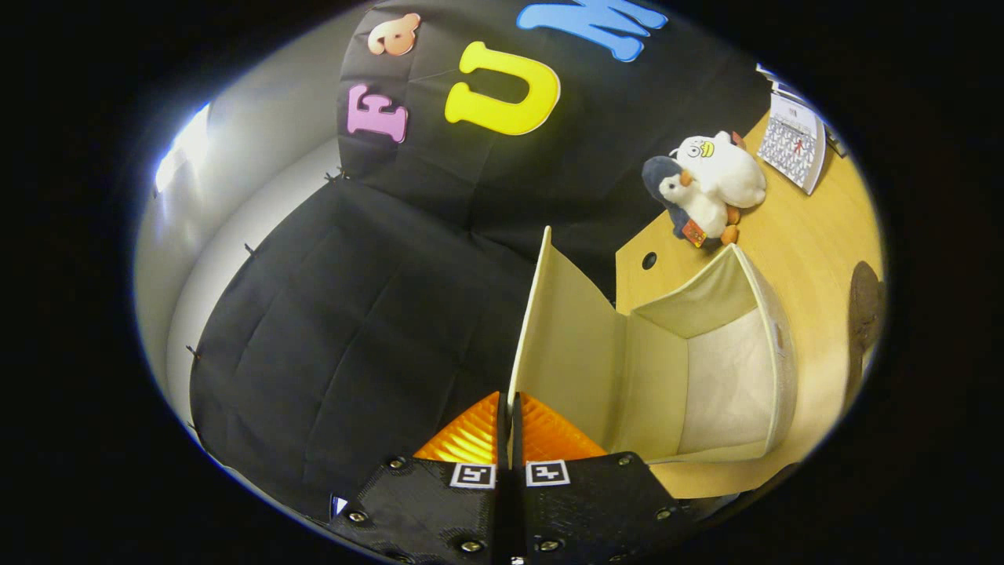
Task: Open the storage box then place both shoes into the box .Put the left shoe in first, then the right shoe, with the right side of both shoes facing outward in a uniform manner.
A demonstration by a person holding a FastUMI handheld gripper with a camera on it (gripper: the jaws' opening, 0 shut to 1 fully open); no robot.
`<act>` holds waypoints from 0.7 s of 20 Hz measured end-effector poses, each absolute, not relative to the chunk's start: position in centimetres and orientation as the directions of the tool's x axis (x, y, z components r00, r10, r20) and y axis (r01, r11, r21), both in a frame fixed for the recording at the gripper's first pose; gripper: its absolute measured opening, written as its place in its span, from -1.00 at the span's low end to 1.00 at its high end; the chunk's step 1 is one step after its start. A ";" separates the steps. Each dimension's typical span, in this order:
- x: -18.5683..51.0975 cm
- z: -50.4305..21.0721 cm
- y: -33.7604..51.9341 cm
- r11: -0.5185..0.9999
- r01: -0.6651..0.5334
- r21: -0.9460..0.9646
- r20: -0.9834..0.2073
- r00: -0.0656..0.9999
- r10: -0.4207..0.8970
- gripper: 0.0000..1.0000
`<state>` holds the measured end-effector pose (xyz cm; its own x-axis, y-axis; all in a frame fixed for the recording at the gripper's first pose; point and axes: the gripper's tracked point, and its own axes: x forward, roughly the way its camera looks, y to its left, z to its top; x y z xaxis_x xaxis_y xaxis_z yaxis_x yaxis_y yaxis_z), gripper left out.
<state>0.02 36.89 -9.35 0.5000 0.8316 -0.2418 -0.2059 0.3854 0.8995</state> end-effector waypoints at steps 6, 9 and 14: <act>-1.1 -9.0 42.9 0.426 -0.283 0.859 -0.253 0.490 0.834 -1.00; -1.6 -9.3 45.3 0.453 -0.306 0.837 -0.274 0.484 0.831 -0.99; -1.7 -8.7 46.9 0.480 -0.374 0.794 -0.275 0.484 0.831 -0.71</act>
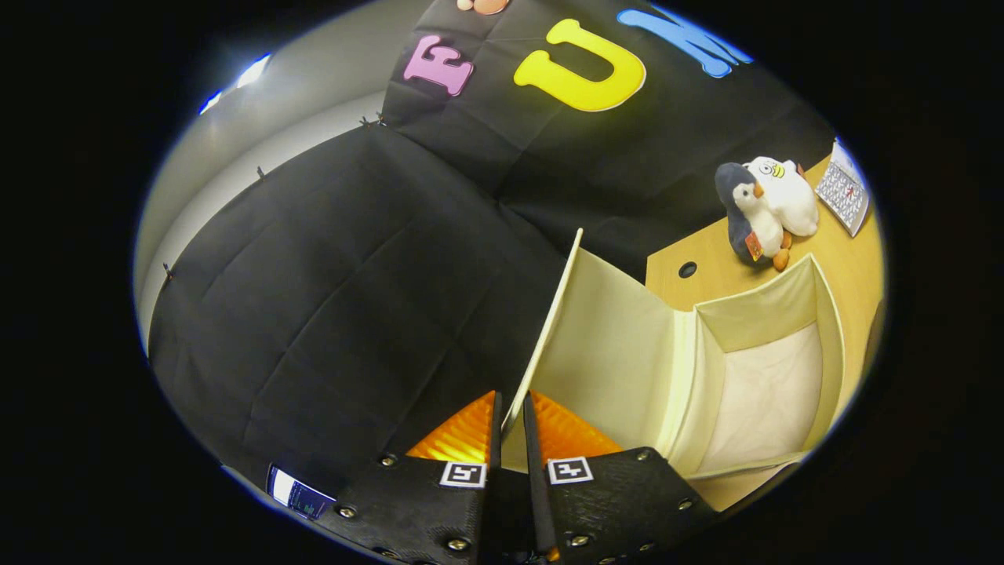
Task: Open the storage box then place both shoes into the box .Put the left shoe in first, then the right shoe, with the right side of both shoes facing outward in a uniform manner.
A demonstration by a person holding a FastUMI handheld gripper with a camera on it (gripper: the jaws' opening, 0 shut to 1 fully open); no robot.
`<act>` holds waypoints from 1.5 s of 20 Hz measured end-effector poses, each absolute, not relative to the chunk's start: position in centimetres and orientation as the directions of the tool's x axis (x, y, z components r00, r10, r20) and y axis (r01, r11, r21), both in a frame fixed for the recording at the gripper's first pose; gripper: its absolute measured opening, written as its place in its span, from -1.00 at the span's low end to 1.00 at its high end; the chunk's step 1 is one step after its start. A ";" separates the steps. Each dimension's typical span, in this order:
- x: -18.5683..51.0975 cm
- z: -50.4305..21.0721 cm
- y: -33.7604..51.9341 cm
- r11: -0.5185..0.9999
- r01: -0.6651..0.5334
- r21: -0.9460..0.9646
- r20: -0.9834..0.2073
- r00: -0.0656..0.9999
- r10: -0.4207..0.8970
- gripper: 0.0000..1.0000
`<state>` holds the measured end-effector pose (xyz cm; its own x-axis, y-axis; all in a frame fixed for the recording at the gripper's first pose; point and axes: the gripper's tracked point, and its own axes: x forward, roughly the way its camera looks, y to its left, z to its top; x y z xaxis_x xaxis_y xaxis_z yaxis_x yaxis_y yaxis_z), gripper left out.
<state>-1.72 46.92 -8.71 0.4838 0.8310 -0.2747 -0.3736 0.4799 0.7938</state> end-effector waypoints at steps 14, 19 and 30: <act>0.2 -7.3 38.4 0.669 -0.520 0.531 -0.300 0.623 0.722 0.82; 1.8 -8.2 32.5 0.750 -0.482 0.453 -0.334 0.688 0.644 0.95; 4.0 -11.8 19.9 0.877 -0.332 0.348 -0.433 0.773 0.464 0.95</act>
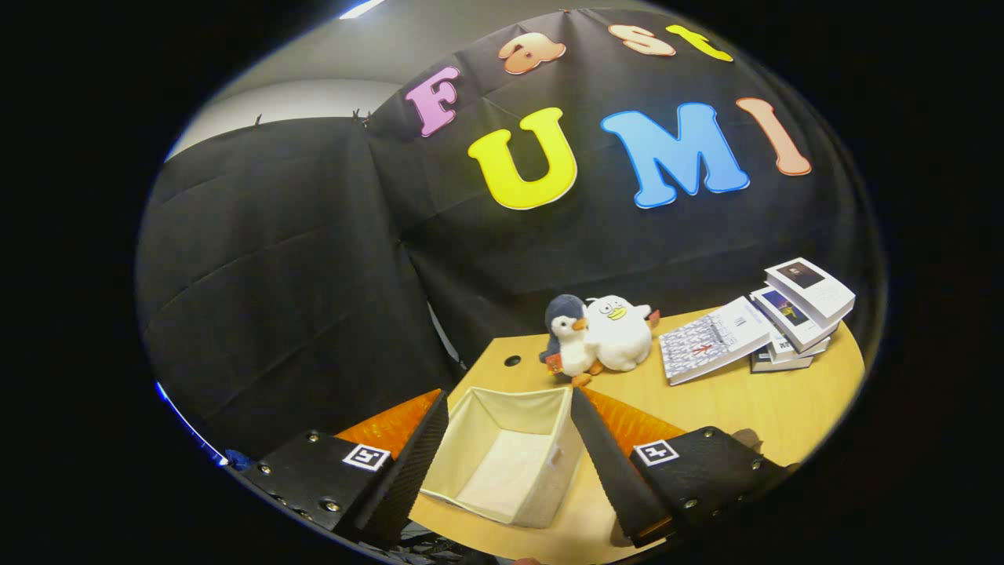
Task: Open the storage box then place both shoes into the box .Put the left shoe in first, then the right shoe, with the right side of both shoes facing outward in a uniform manner.
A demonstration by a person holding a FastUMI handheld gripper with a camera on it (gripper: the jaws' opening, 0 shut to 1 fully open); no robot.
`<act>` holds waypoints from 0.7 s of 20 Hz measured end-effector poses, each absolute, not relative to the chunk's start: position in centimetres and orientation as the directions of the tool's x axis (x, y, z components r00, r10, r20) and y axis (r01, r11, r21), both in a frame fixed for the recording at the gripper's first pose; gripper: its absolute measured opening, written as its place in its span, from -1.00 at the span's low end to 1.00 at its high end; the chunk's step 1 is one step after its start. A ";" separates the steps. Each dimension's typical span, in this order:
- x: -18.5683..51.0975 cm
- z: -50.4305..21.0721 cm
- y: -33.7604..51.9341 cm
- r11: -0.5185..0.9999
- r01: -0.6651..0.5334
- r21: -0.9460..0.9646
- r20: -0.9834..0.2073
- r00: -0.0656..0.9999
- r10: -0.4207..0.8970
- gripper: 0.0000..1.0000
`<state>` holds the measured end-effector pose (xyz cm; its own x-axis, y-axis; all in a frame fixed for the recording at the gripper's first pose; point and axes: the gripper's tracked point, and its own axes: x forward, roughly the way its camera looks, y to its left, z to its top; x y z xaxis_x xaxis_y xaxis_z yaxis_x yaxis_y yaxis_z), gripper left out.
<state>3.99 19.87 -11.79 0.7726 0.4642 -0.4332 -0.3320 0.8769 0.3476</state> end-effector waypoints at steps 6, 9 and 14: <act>3.8 -16.8 14.0 0.927 -0.242 0.285 -0.525 0.770 0.362 0.95; 3.7 -19.5 11.5 0.944 -0.208 0.257 -0.571 0.755 0.322 0.95; 3.0 -24.0 8.4 0.960 -0.189 0.207 -0.643 0.713 0.279 0.96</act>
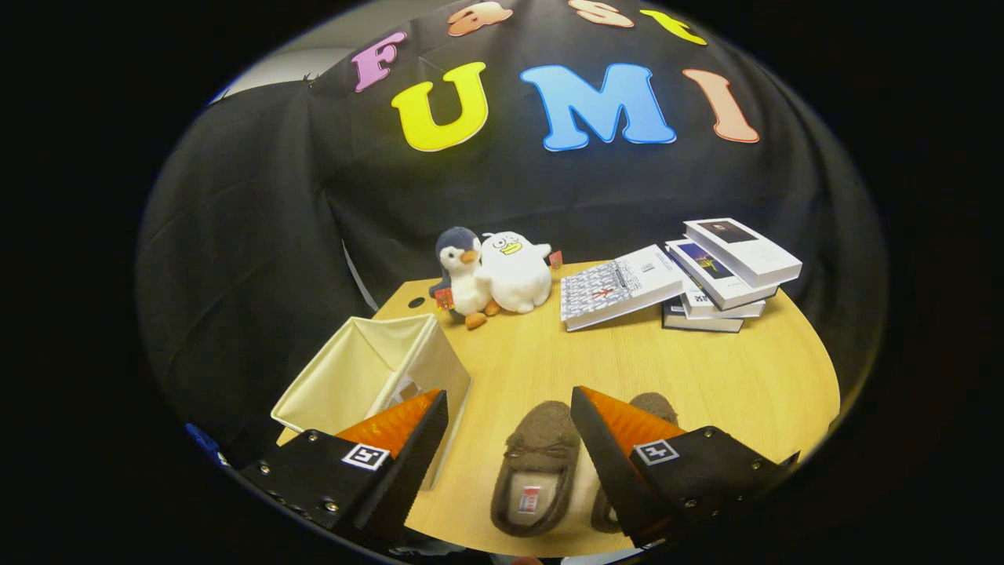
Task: Open the storage box then place both shoes into the box .Put the left shoe in first, then the right shoe, with the right side of both shoes facing outward in a uniform manner.
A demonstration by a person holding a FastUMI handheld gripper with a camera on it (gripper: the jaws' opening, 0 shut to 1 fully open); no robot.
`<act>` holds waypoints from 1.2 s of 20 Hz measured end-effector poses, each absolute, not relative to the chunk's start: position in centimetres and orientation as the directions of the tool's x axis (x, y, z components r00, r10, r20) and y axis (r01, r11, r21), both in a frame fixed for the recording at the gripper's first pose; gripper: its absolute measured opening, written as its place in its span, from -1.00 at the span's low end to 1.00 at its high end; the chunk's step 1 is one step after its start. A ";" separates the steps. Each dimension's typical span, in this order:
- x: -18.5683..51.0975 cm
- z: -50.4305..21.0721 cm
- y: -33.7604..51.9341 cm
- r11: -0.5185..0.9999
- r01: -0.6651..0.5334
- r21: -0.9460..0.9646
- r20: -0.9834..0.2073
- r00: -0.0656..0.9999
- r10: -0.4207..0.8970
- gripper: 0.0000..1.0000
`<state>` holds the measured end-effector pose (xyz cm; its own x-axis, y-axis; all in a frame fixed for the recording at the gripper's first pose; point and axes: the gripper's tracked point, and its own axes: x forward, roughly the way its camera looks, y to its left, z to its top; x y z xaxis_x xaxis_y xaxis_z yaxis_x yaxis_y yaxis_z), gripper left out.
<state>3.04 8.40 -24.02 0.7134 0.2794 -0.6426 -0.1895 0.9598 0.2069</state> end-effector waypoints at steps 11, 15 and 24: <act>0.6 -32.4 5.2 0.969 -0.219 0.115 -0.771 0.596 0.226 0.96; -0.5 -35.4 4.8 0.964 -0.254 0.082 -0.818 0.535 0.211 0.96; -0.5 -38.4 5.2 0.956 -0.289 0.046 -0.859 0.477 0.185 0.80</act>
